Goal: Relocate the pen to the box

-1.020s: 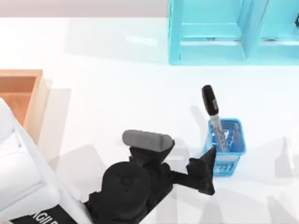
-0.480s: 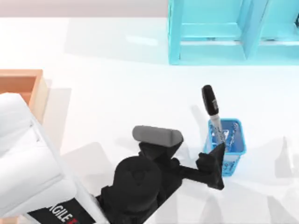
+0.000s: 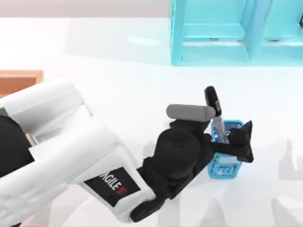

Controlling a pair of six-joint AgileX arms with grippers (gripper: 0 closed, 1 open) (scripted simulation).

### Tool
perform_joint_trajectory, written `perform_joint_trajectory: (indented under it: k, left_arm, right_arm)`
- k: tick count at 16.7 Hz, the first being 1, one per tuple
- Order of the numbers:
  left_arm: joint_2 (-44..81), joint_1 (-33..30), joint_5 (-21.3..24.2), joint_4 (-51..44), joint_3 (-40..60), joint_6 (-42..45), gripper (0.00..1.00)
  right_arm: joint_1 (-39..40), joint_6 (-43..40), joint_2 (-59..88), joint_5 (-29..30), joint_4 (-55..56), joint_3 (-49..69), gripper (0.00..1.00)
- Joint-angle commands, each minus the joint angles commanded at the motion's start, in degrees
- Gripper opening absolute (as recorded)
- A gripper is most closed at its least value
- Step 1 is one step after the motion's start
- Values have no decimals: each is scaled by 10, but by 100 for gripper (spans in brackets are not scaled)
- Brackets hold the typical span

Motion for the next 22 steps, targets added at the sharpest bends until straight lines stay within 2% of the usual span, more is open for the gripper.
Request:
perform_joint_trajectory:
  k: [5, 18, 22]
  left_arm:
    - [5, 2, 2, -3, 7, 0, 100]
    - [5, 2, 2, -3, 7, 0, 2]
    - [5, 2, 2, -3, 7, 0, 0]
  right_arm:
    - [0, 0, 0, 0, 0, 0, 100]
    - [0, 0, 0, 0, 0, 0, 100]
    - [0, 0, 0, 0, 0, 0, 100]
